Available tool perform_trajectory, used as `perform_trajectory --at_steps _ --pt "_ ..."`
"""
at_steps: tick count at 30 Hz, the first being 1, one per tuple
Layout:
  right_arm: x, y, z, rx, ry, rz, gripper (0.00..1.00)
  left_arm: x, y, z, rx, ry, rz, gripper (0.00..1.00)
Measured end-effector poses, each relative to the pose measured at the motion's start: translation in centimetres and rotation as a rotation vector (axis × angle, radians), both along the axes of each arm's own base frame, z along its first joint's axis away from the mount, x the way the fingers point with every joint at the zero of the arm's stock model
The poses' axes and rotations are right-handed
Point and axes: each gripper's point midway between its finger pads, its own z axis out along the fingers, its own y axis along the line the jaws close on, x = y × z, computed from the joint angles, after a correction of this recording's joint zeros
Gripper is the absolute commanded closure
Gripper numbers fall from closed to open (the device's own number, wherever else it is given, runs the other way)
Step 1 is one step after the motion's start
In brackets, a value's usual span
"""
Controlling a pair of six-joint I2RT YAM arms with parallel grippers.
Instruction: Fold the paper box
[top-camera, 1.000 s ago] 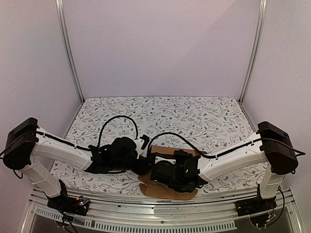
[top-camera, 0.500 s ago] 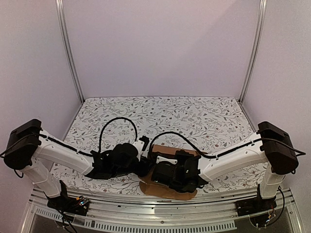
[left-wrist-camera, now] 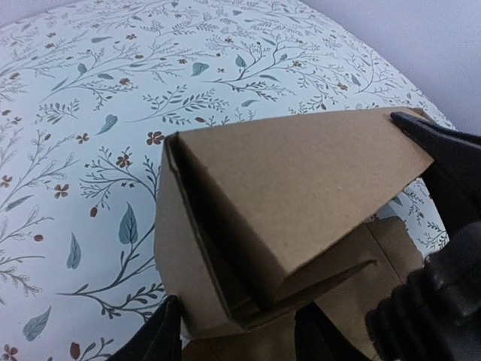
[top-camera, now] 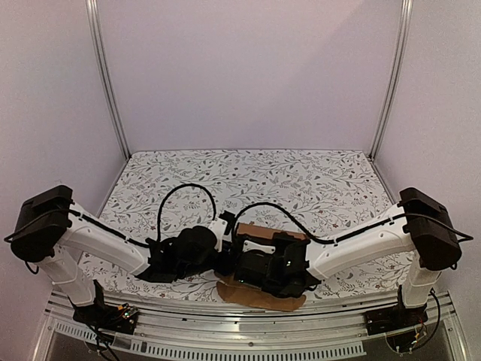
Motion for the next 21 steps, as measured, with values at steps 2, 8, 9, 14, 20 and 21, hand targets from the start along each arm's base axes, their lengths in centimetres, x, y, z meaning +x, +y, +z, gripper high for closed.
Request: perform_trajectory --at_steps 2,8,9,14,20,21 --pt "0.0 0.0 0.1 0.004 0.002 -0.002 1.00 0.0 -0.2 0.3 -0.010 -0.010 0.002 0.50" --pt "0.2 -0.1 -0.1 0.000 0.014 -0.012 1.00 -0.1 -0.4 0.0 -0.020 -0.020 0.003 0.53" --pt "0.2 -0.1 -0.1 -0.002 0.016 -0.012 1.00 -0.1 -0.4 -0.1 -0.021 -0.020 0.003 0.55" --pt "0.2 -0.3 -0.4 -0.005 0.026 -0.017 1.00 -0.1 -0.5 -0.5 -0.022 -0.026 -0.003 0.61" --pt "0.3 -0.3 -0.4 -0.002 0.036 -0.021 1.00 -0.1 -0.5 -0.8 -0.025 -0.031 -0.003 0.67" --pt "0.3 -0.3 -0.3 -0.002 0.037 -0.021 1.00 -0.1 -0.5 -1.0 -0.023 -0.031 -0.002 0.69"
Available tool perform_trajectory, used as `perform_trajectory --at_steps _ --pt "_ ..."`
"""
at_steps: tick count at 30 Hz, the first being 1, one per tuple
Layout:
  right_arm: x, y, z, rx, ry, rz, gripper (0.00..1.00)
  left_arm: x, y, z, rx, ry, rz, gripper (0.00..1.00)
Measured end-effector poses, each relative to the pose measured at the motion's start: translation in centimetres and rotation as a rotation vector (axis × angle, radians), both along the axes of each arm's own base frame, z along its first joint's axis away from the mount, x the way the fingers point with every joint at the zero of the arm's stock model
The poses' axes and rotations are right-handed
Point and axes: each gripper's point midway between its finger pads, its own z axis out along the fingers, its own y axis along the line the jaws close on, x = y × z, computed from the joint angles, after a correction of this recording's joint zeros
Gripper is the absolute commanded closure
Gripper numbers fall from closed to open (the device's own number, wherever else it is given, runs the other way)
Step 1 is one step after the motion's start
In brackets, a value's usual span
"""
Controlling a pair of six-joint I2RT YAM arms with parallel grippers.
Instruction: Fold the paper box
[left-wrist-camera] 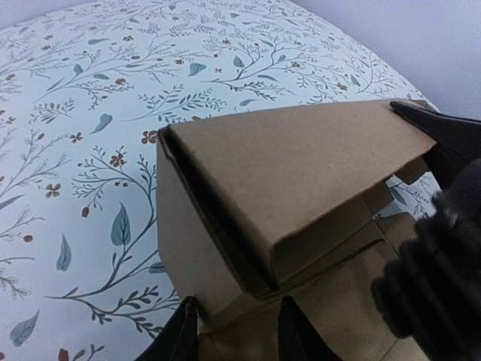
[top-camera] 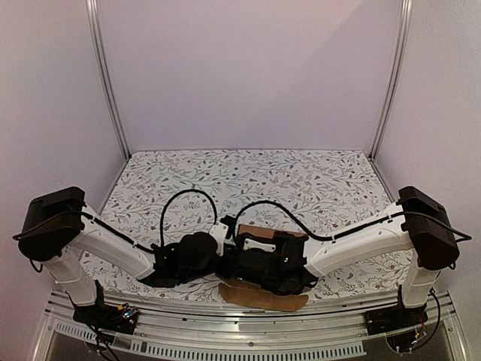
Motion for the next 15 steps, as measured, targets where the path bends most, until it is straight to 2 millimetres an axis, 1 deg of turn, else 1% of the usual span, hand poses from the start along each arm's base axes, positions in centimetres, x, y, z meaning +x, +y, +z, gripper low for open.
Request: perform_trajectory --at_steps 3,6,11,15 --pt "0.0 0.0 0.0 -0.002 0.001 0.000 1.00 0.1 0.1 -0.6 0.015 -0.001 0.007 0.73" --pt "0.0 0.0 0.0 -0.003 0.003 -0.002 1.00 0.3 0.2 -1.2 0.030 -0.003 0.019 0.72" --pt "0.1 0.1 0.2 0.008 0.002 -0.006 1.00 0.9 0.3 -1.1 0.032 -0.020 0.053 0.66" --pt "0.1 0.1 0.2 0.016 0.002 -0.011 1.00 1.1 0.1 -1.1 0.026 -0.024 0.068 0.62"
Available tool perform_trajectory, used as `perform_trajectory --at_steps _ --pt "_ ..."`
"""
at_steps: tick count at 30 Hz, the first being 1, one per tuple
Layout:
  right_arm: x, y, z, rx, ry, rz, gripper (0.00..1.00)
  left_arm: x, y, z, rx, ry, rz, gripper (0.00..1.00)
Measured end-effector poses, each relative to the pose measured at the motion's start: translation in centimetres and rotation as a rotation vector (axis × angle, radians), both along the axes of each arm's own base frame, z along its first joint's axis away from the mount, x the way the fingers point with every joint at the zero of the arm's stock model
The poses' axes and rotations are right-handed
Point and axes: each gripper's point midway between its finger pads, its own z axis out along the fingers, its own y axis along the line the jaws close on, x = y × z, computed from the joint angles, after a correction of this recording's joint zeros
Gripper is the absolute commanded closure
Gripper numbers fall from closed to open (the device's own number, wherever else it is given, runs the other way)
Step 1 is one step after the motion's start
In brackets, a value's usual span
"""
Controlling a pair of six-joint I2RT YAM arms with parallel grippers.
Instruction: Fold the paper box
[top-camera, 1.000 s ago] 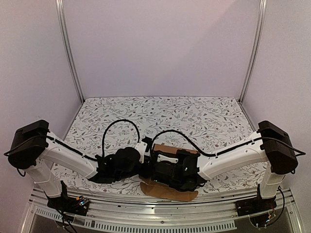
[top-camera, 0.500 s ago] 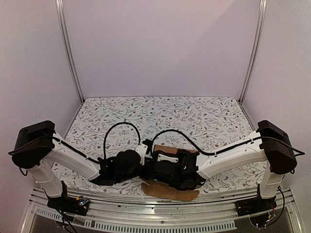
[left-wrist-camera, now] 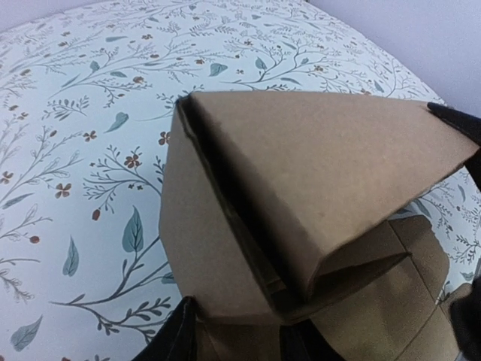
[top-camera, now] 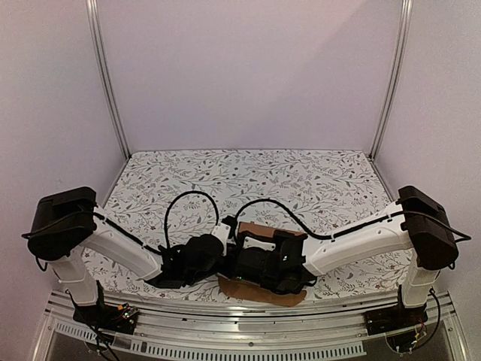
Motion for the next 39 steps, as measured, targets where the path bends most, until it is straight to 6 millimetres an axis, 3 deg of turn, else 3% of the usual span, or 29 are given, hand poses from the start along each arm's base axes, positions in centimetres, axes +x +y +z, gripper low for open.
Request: perform_trajectory --at_steps 10,16,24,39 --pt "0.1 -0.2 -0.3 0.011 -0.001 -0.019 1.00 -0.1 -0.3 0.2 -0.014 -0.004 -0.004 0.51" --pt "0.3 -0.4 -0.4 0.005 0.001 -0.026 1.00 -0.5 0.8 0.5 -0.017 -0.004 -0.005 0.46" --pt "0.2 -0.5 -0.6 0.005 0.012 -0.025 1.00 -0.9 1.8 -0.1 0.007 -0.006 -0.015 0.44" --pt "-0.1 -0.8 -0.7 -0.006 0.059 -0.004 1.00 -1.0 1.1 0.6 -0.002 -0.038 -0.057 0.42"
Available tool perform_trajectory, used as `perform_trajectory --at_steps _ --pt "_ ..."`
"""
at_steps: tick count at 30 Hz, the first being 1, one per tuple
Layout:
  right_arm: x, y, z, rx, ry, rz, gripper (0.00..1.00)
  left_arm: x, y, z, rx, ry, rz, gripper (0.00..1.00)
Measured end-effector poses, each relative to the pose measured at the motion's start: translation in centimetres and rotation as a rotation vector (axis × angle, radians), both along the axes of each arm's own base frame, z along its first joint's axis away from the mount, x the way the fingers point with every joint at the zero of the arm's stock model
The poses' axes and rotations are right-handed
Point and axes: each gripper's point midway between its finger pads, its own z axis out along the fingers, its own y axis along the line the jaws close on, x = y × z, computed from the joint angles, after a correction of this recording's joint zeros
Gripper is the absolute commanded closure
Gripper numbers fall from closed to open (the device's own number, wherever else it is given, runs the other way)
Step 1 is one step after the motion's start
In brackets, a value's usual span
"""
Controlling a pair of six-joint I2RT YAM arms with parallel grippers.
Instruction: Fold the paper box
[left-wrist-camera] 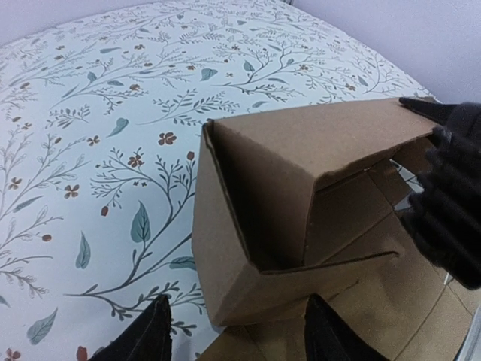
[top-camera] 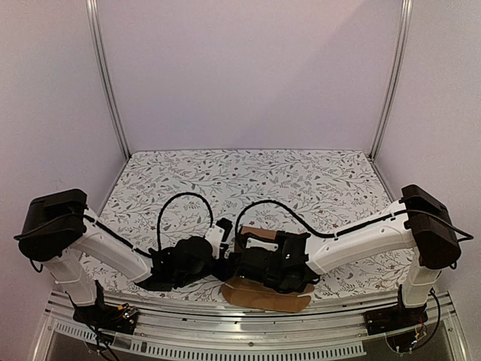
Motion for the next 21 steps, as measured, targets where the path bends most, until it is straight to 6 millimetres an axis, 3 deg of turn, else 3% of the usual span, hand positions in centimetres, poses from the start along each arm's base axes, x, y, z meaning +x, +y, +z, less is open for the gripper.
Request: perform_trajectory --at_steps 21 --pt "0.7 -0.4 -0.1 -0.001 0.015 -0.019 1.00 -1.2 -1.5 0.5 -0.029 0.006 -0.111 0.40"
